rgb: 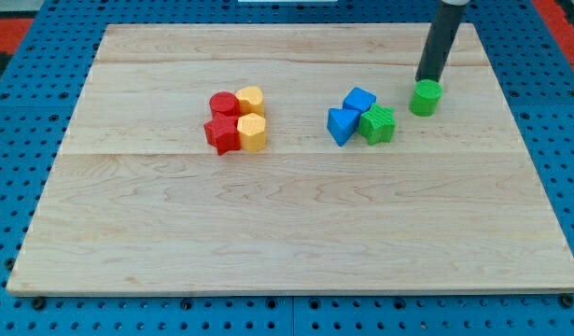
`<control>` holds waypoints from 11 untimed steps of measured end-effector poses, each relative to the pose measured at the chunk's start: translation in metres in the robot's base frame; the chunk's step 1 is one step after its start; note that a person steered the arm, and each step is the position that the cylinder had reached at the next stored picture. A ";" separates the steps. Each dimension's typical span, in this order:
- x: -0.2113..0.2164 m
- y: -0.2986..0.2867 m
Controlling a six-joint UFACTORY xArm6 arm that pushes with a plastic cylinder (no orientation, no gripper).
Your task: Slide the green circle into the group of blocks
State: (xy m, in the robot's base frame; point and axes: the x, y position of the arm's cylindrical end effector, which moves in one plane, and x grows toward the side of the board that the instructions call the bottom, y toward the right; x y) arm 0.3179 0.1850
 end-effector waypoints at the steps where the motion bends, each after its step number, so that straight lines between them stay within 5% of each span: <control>1: -0.001 -0.010; 2: -0.001 -0.014; 4: 0.011 0.077; 6: 0.027 -0.024; 11: 0.066 -0.038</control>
